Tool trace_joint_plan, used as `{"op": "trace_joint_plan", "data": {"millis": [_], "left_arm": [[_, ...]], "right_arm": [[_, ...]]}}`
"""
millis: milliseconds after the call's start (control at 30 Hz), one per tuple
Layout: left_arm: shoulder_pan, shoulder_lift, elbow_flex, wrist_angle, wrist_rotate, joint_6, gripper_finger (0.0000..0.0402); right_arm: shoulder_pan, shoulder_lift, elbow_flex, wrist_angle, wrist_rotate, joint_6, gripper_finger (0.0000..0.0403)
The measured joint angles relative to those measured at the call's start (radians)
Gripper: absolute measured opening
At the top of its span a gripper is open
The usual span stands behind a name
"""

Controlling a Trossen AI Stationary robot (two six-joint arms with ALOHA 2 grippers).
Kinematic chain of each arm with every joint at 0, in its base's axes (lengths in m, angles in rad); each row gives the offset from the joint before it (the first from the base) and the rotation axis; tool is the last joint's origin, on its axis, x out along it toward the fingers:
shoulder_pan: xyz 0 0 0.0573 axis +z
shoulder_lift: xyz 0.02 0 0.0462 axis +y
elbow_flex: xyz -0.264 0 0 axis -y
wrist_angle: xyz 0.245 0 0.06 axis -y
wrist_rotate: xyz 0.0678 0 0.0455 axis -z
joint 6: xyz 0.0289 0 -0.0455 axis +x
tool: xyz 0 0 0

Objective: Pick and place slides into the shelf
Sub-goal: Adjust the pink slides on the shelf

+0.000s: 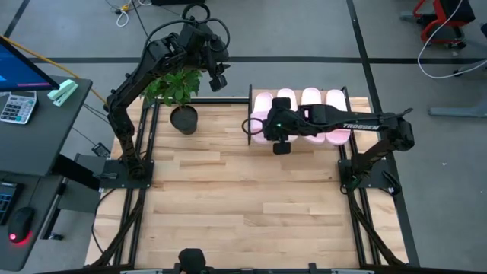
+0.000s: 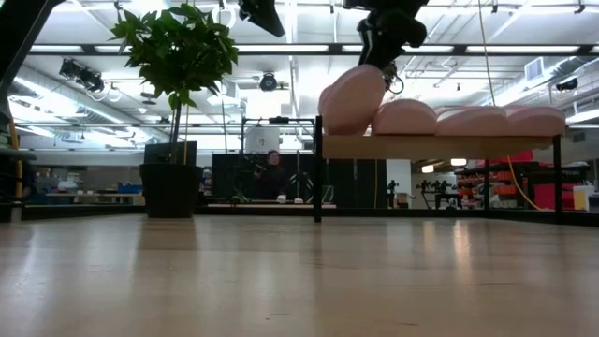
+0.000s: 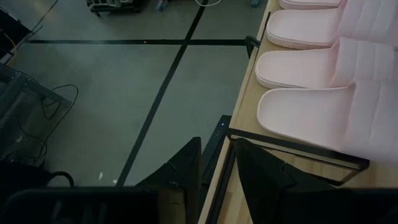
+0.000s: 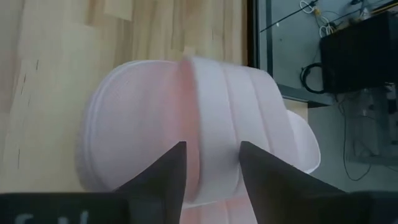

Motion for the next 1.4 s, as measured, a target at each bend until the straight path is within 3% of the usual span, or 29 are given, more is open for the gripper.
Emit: {"op": "trace_joint_plan", "data": {"millis": [133, 333, 400, 967, 1400], "left_arm": [[0.0, 0.0, 0.0, 0.0, 0.0, 0.0, 0.0107], [0.0, 0.0, 0.0, 0.0, 0.0, -0.001, 0.0107], [0.0, 0.0, 0.0, 0.0, 0.0, -0.001, 0.0107], [0.0, 0.0, 0.0, 0.0, 0.0, -0.001, 0.0107], [0.0, 0.0, 0.0, -0.001, 0.0, -0.007, 0.0107]], "right_arm": [[-0.004, -0.003, 0.0, -0.001, 0.003, 0.0, 0.0129], [-0.004, -0.003, 0.0, -0.001, -0.001, 0.0, 0.0028], [-0.003, -0.003, 0.0, 0.0, 0.001, 0.0, 0.0012], [0.01, -0.003, 0.1, -0.003, 0.202, -0.065, 0.0002], [-0.09, -0.006, 0.103, 0.105, 0.241, -0.071, 0.0]]}}
